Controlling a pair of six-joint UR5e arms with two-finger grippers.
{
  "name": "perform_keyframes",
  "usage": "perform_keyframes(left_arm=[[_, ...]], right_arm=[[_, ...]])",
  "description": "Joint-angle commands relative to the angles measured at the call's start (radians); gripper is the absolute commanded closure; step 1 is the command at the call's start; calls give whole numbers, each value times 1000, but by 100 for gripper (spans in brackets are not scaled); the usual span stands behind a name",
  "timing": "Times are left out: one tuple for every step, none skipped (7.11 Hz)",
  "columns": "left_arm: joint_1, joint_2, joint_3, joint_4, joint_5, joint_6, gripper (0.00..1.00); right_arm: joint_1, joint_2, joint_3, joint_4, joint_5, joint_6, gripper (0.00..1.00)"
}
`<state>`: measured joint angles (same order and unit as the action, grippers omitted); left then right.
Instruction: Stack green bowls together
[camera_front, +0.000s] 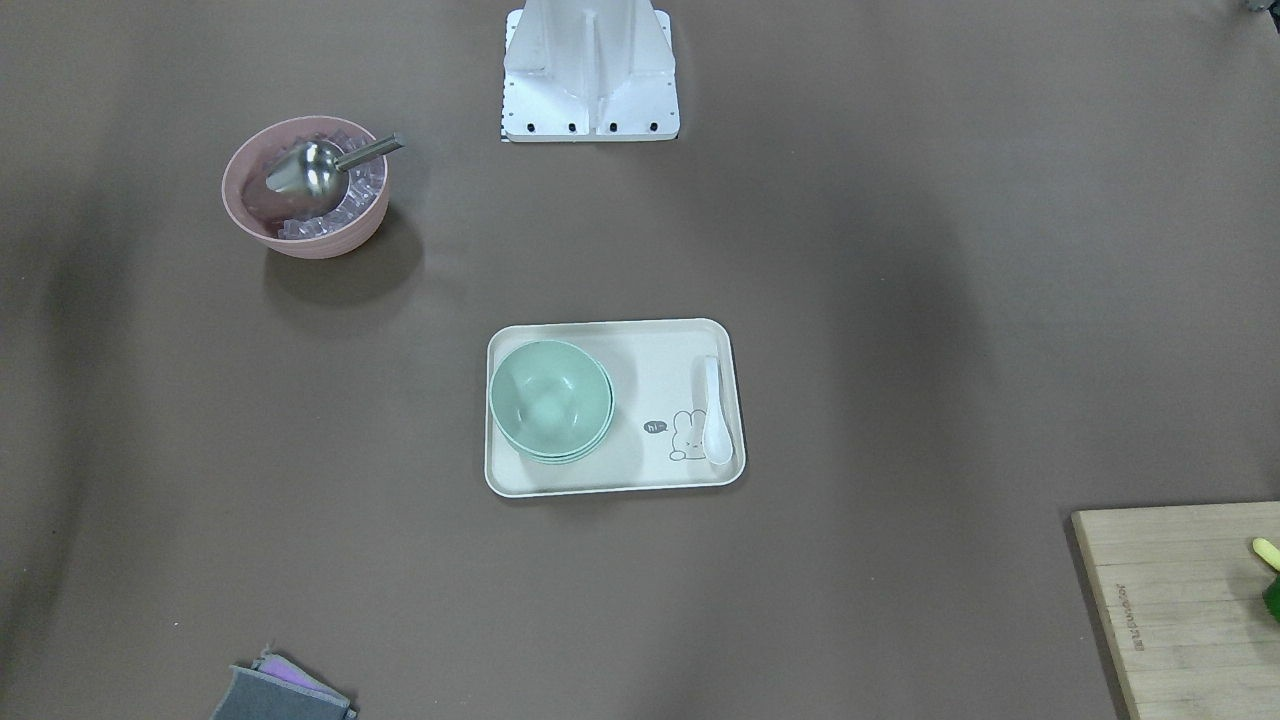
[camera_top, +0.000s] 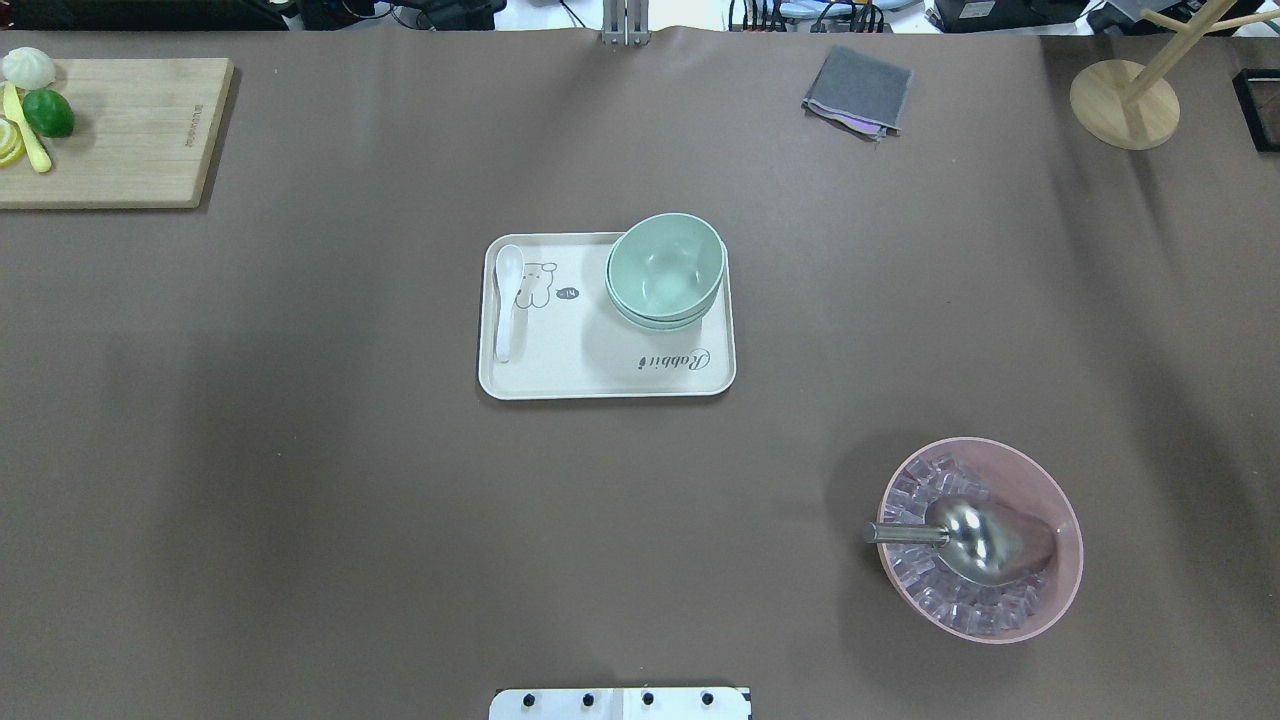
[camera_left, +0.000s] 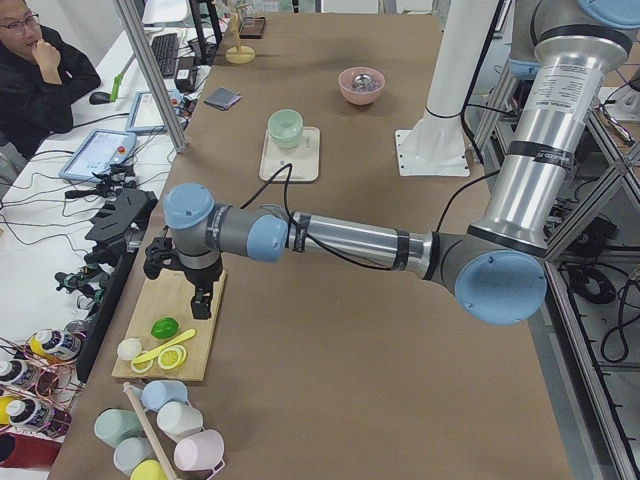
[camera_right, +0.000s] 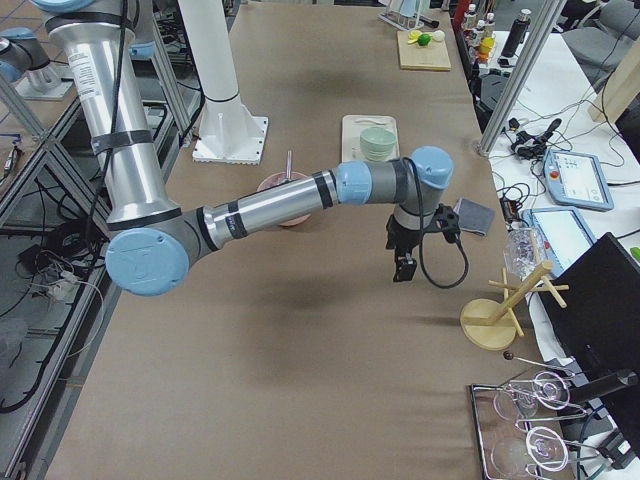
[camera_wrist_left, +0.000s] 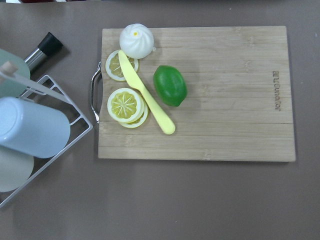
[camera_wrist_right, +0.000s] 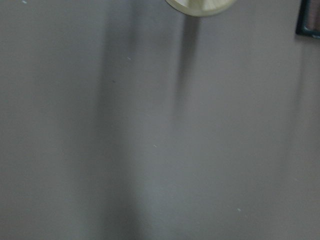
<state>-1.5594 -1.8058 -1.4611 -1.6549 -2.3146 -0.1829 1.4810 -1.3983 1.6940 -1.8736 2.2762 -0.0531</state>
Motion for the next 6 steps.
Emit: perform_keyframes(left_arm=[[-13, 84, -16, -55, -12, 6, 2], [-11, 123, -22, -80, -3, 6, 2], [-11, 141, -16, -88, -3, 8, 2], [-11, 141, -25, -86, -3, 6, 2], [-11, 149, -18, -85, -3, 5, 2], [-11, 152, -24, -83, -3, 2, 2]], right_arm=[[51, -102, -7, 1, -49, -39, 0], [51, -140, -4, 5, -43, -33, 0], [51, -160, -2, 7, -37, -33, 0], [53, -163, 7, 5, -34, -33, 0], [56, -151, 6, 7, -15, -33, 0], [70, -145, 10, 7, -14, -33, 0]])
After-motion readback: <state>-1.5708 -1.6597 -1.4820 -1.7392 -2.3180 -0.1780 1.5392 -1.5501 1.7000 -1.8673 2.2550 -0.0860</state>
